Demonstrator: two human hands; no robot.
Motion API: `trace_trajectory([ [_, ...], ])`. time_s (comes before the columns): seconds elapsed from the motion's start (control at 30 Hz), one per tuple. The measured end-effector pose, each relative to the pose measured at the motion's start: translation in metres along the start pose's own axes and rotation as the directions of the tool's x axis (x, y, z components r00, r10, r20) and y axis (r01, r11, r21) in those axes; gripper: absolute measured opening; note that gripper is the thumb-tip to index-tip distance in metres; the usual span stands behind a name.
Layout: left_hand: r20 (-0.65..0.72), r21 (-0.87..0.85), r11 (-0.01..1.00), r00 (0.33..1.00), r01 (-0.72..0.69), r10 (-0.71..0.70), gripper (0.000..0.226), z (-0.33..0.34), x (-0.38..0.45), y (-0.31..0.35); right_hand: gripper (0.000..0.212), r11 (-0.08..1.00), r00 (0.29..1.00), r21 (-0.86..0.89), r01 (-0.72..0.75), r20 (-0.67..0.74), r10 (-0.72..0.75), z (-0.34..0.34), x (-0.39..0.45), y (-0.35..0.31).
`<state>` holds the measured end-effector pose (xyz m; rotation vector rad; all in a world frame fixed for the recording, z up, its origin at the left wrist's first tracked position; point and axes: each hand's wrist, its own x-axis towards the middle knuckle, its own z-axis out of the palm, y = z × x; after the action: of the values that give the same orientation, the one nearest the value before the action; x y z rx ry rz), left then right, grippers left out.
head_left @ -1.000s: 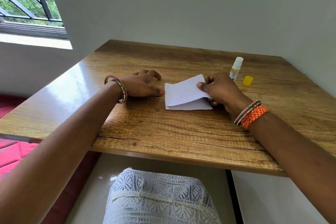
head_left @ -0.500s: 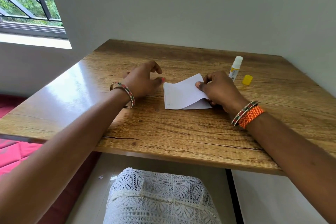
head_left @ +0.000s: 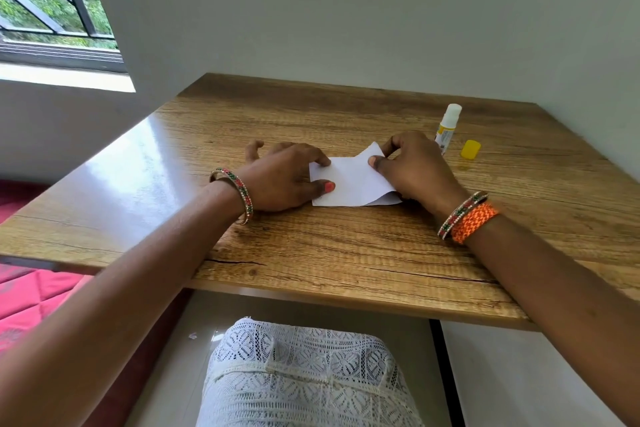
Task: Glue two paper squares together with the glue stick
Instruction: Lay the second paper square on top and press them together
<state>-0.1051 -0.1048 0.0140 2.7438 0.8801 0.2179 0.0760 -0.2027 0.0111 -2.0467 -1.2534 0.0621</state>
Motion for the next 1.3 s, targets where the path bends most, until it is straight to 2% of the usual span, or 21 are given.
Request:
trace_trajectory([
  [0.07,0.025,0.016,1.000,1.000,-0.009,0.008,0.047,0.000,-0.001,0.000,0.021,0.992,0.998,-0.122,0.045,-0.037,-0.050,-0.001,-0.003,0.000],
  [0.17,0.042,0.011,1.000,0.999,-0.016,0.015,0.049,-0.001,-0.002,0.000,0.045,0.887,0.987,-0.450,0.106,-0.062,-0.149,0.000,-0.010,0.000],
  [0.27,0.062,0.015,1.000,0.998,-0.020,0.020,0.050,-0.002,-0.003,0.000,0.048,0.819,0.972,-0.553,0.157,-0.058,-0.226,0.000,-0.012,-0.004],
  [0.33,0.071,0.012,1.000,0.997,-0.023,0.023,0.050,-0.001,-0.004,0.001,0.041,0.802,0.961,-0.560,0.210,-0.035,-0.276,-0.004,-0.011,-0.006],
  [0.4,0.085,-0.007,1.000,0.996,-0.020,0.021,0.048,0.000,-0.004,0.002,0.039,0.825,0.950,-0.485,0.291,0.041,-0.311,-0.007,-0.013,-0.008],
  [0.47,0.102,-0.018,1.000,0.995,-0.013,0.014,0.049,0.000,-0.006,0.001,0.046,0.878,0.921,-0.295,0.378,0.213,-0.325,-0.004,-0.018,-0.014],
  [0.53,0.117,-0.009,1.000,0.993,-0.010,0.011,0.054,0.000,-0.006,0.001,0.057,0.904,0.841,-0.148,0.402,0.450,-0.300,0.004,-0.023,-0.019],
  [0.6,0.135,0.030,0.999,0.991,-0.012,0.007,0.059,0.000,-0.007,0.003,0.066,0.902,0.776,-0.148,0.405,0.577,-0.253,0.011,-0.024,-0.020],
  [0.67,0.156,0.092,0.996,0.988,-0.014,-0.001,0.063,0.001,-0.007,0.004,0.071,0.888,0.757,-0.197,0.416,0.615,-0.219,0.011,-0.023,-0.018],
  [0.8,0.194,0.145,0.989,0.981,-0.013,-0.016,0.064,0.002,-0.006,0.003,0.071,0.842,0.765,-0.310,0.442,0.621,-0.172,0.011,-0.024,-0.012],
  [0.93,0.223,0.140,0.990,0.974,-0.004,-0.028,0.061,0.002,-0.005,0.001,0.073,0.819,0.813,-0.405,0.408,0.570,-0.123,0.006,-0.020,-0.002],
  [1.3,0.221,0.154,0.988,0.975,-0.003,-0.031,0.061,0.004,-0.004,0.001,0.088,0.776,0.864,-0.522,0.355,0.501,-0.058,0.005,-0.024,0.004],
])
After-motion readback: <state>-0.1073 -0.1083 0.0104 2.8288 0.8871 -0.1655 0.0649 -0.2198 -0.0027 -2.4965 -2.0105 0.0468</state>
